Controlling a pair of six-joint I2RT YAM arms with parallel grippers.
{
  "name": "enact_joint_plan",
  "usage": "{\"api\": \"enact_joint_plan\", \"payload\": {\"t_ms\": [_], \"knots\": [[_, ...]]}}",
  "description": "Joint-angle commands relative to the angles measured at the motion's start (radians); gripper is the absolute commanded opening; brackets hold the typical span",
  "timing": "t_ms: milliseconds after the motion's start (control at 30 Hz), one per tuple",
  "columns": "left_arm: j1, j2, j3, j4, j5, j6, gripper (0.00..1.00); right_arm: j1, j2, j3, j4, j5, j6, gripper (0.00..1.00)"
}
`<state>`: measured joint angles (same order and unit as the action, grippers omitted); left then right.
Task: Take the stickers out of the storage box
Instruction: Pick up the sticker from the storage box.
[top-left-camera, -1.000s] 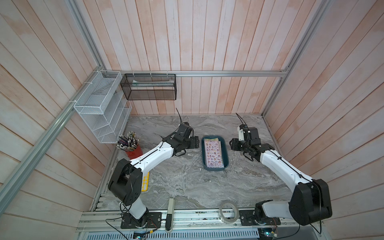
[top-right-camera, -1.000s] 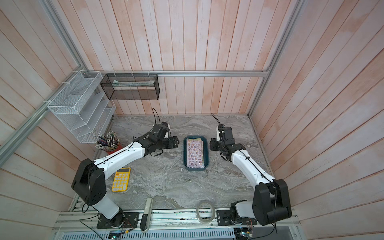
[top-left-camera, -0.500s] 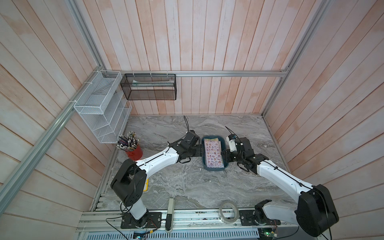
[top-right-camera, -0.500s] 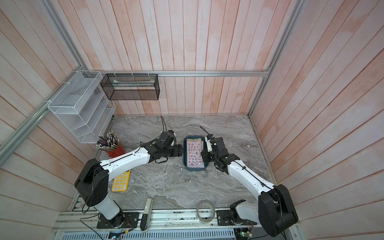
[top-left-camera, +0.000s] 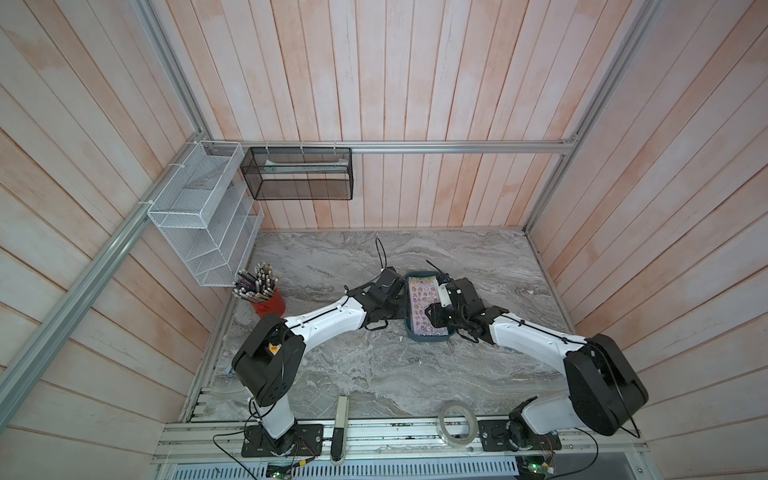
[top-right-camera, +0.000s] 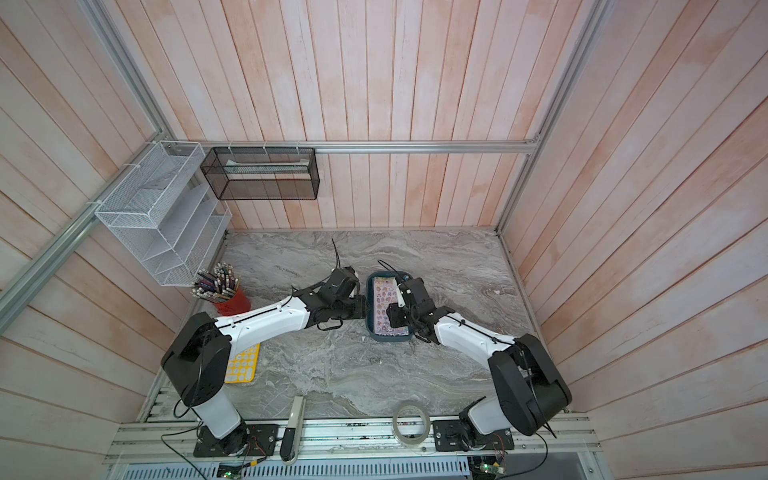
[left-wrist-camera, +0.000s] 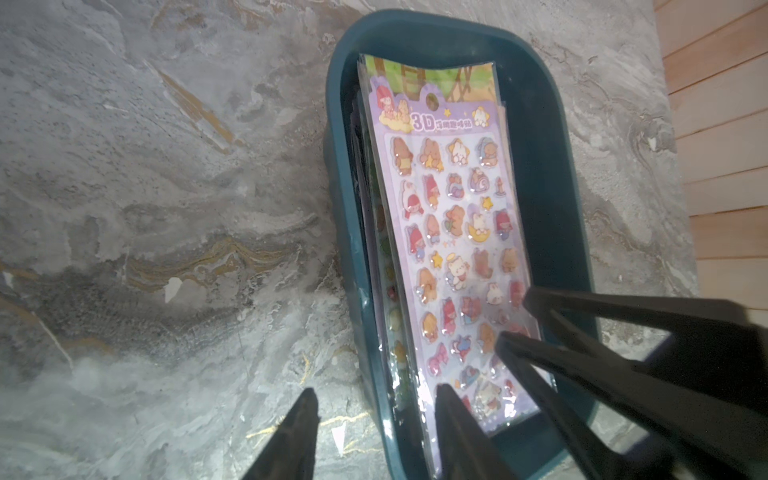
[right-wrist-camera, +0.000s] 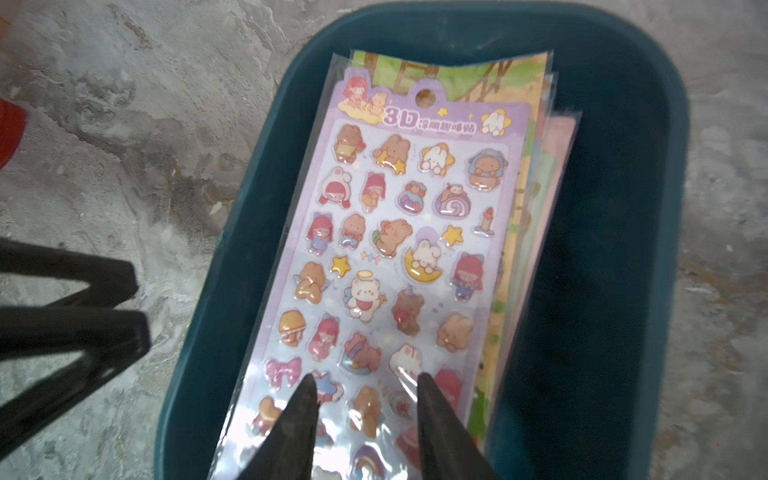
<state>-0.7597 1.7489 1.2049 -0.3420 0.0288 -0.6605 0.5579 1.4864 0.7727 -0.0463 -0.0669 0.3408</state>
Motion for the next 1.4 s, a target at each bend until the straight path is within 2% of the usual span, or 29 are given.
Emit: {"api": "enact_joint_plan", "payload": {"t_ms": [0, 133, 267, 400, 633, 733, 833, 967, 1200, 1267, 1367], "knots": [[-0.001, 0.037, -0.004, 0.033, 0.023, -0.022, 0.47, 0.004, 0.062, 0.030, 0.060, -0.013, 0.044, 0.40], [-0.001, 0.058, 0.022, 0.031, 0.022, -0.028, 0.48, 0.004, 0.128, 0.000, 0.188, -0.180, 0.071, 0.41], [0.004, 0.071, 0.070, -0.001, -0.001, -0.018, 0.55, 0.004, 0.163, -0.047, 0.308, -0.300, 0.114, 0.41], [0.038, 0.078, 0.117, -0.032, -0.012, -0.017, 0.62, 0.003, 0.159, -0.087, 0.365, -0.349, 0.121, 0.41], [0.092, 0.092, 0.168, -0.069, -0.029, -0.020, 0.63, 0.002, 0.123, -0.126, 0.385, -0.364, 0.118, 0.41], [0.092, 0.123, 0.211, -0.104, -0.025, -0.012, 0.55, 0.002, 0.111, -0.123, 0.384, -0.369, 0.121, 0.41], [0.091, 0.144, 0.223, -0.099, 0.003, -0.010, 0.41, 0.002, 0.107, -0.110, 0.367, -0.360, 0.115, 0.41], [0.090, 0.164, 0.232, -0.092, 0.019, -0.012, 0.31, 0.000, 0.084, -0.104, 0.349, -0.345, 0.110, 0.41], [0.090, 0.165, 0.266, -0.109, 0.001, 0.004, 0.30, -0.004, 0.066, -0.079, 0.310, -0.333, 0.093, 0.41], [0.090, 0.166, 0.269, -0.111, -0.003, 0.005, 0.38, -0.004, 0.071, -0.081, 0.319, -0.337, 0.099, 0.41], [0.090, 0.181, 0.259, -0.108, -0.008, -0.006, 0.39, -0.004, 0.102, -0.066, 0.326, -0.366, 0.111, 0.41]]}}
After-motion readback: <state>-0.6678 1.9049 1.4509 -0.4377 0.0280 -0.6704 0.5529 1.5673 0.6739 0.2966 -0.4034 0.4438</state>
